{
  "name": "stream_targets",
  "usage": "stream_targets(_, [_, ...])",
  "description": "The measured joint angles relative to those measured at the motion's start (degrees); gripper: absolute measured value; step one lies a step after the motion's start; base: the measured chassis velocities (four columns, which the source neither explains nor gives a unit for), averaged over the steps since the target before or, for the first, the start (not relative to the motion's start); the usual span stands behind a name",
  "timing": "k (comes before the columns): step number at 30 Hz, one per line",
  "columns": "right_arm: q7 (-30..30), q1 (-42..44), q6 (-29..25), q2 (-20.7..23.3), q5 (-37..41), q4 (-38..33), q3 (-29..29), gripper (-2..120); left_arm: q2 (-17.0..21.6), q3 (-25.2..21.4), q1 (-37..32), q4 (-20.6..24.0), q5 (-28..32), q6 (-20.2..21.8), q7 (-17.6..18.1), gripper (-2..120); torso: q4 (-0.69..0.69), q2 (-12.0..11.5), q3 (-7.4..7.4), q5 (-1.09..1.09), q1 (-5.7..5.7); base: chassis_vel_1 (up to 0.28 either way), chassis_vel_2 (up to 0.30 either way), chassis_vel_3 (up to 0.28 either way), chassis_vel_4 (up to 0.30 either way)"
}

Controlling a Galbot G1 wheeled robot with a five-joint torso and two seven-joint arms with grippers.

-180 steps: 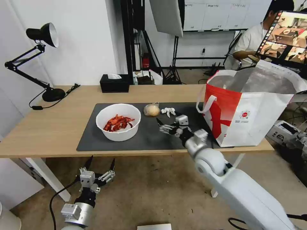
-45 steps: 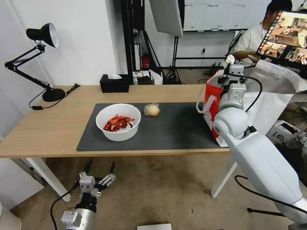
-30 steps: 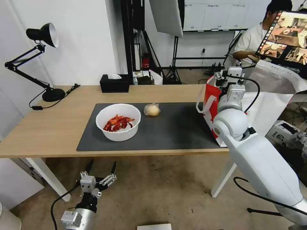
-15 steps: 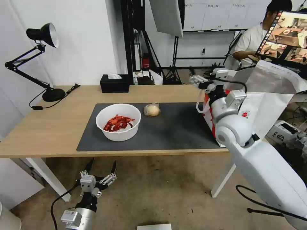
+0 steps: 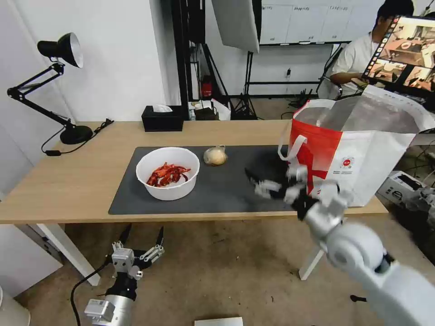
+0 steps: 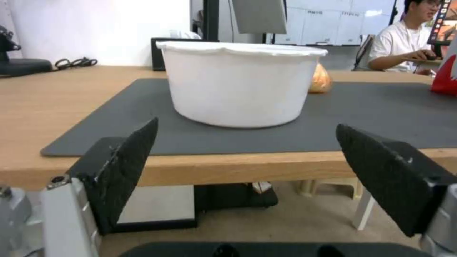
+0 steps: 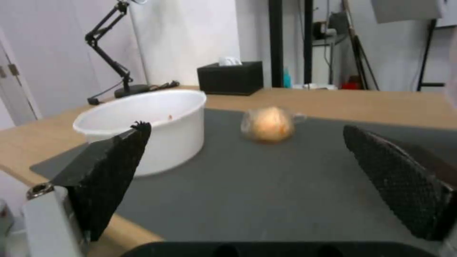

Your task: Pick up the trash from the table and place it into the takeout bag.

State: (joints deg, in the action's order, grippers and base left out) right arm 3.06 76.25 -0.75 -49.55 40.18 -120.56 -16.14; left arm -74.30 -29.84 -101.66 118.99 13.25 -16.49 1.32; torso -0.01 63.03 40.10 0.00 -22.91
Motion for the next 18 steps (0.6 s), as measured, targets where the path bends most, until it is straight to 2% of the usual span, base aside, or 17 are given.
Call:
stream_targets(11, [-3.1, 9.8, -7.3, -5.5, -9.6, 2.8, 1.3, 100, -0.3, 0.0, -0.6, -0.1, -0.3, -0.1, -0.1, 100, 0.0, 0.0, 0.0, 0.0, 0.0, 0.0, 0.0, 0.0, 0.0])
stream_targets(18, [-8.8, 11.8, -7.5, -6.5, -16.1, 3.0, 2.0, 100, -0.3, 0.3, -0.3, -0.7, -0.4, -0.2, -0.2, 100, 0.01, 0.0, 0.01, -0.01, 0.0, 0.0, 0.0, 0.0, 0.0])
